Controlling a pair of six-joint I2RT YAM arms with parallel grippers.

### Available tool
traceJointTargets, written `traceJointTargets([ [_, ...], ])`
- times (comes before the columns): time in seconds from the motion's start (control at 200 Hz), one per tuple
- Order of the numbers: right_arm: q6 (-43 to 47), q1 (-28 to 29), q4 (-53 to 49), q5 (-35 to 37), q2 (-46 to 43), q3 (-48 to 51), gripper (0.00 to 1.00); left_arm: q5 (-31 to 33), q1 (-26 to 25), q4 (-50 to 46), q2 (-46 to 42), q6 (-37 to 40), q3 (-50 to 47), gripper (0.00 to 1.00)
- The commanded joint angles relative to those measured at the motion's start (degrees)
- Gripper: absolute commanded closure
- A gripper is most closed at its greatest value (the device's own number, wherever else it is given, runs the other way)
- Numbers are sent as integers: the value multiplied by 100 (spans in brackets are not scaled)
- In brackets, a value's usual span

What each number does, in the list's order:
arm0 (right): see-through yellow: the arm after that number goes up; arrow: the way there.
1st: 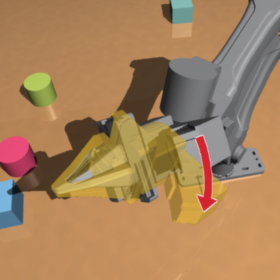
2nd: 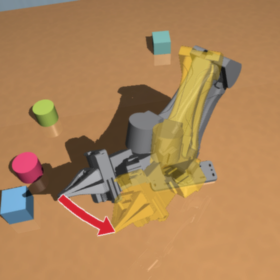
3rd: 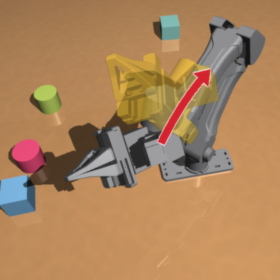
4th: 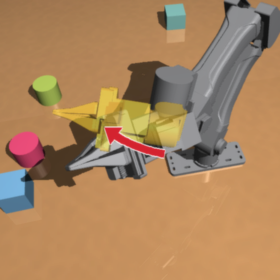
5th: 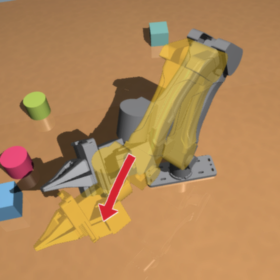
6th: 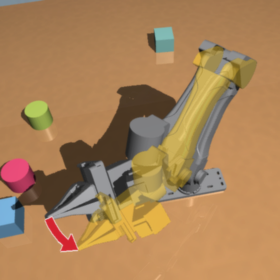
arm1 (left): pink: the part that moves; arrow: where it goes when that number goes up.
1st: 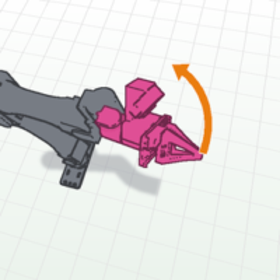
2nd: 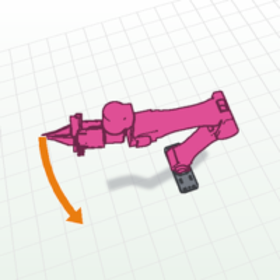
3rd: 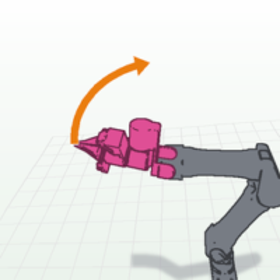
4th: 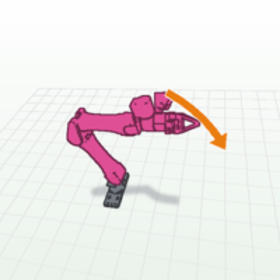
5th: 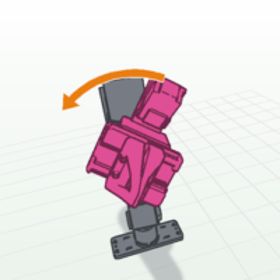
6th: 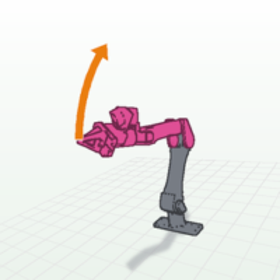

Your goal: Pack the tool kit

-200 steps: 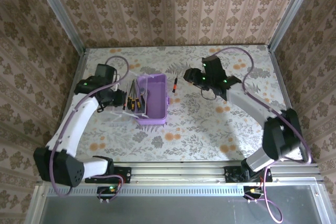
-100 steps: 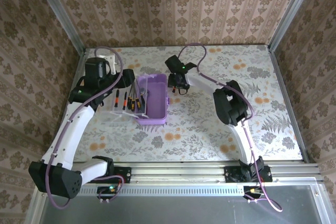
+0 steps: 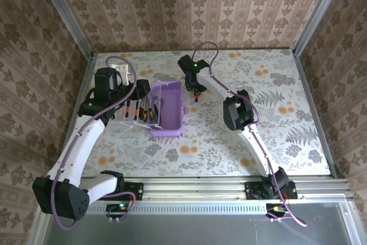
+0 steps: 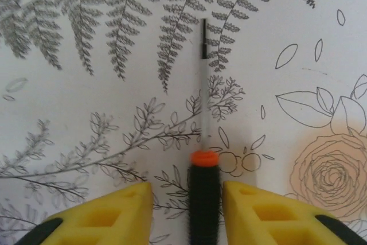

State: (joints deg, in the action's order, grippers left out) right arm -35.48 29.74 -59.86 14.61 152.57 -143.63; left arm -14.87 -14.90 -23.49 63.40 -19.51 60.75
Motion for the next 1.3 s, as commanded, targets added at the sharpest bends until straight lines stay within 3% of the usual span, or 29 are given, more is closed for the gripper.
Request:
traceJointTargets([
  [0.0, 77, -56, -374, -79, -72, 156, 73, -138, 35, 162, -126, -36, -24, 31],
  [0.17, 95, -77, 275, -47, -746, 1226, 93, -145, 31, 151, -117, -27, -45, 31],
  [0.415, 156, -249, 1287, 15, -2272, 2975, 96, -242, 30, 78, 58, -87, -35, 31],
  [0.48, 131, -266, 1664, -50, -2804, 3556, 96, -517, 27, 79, 206, -60, 3, 31],
  [0.65, -154, -268, 2646, -852, -3915, 4825, 97, -1745, -93, 136, 866, -102, 167, 31],
  [0.795, -827, -230, 4039, -2247, -4765, 5895, 97, -2454, -508, 50, 1352, -43, 329, 34],
  [0.975, -1274, 138, 4722, -2340, -5435, 6329, 98, -3342, -659, 1069, 1572, -809, 13, 32],
  [1.1, -1634, 318, 5196, -2521, -5595, 6470, 98, -3496, -721, 1228, 1705, -986, -11, 34],
  [1.17, -1730, 438, 5308, -2455, -5615, 6479, 98, -3461, -783, 1346, 1704, -1065, -86, 41],
  [1.295, -1971, 513, 5632, -2557, -5580, 6516, 98, -3346, -931, 1009, 1833, -876, 31, 43],
])
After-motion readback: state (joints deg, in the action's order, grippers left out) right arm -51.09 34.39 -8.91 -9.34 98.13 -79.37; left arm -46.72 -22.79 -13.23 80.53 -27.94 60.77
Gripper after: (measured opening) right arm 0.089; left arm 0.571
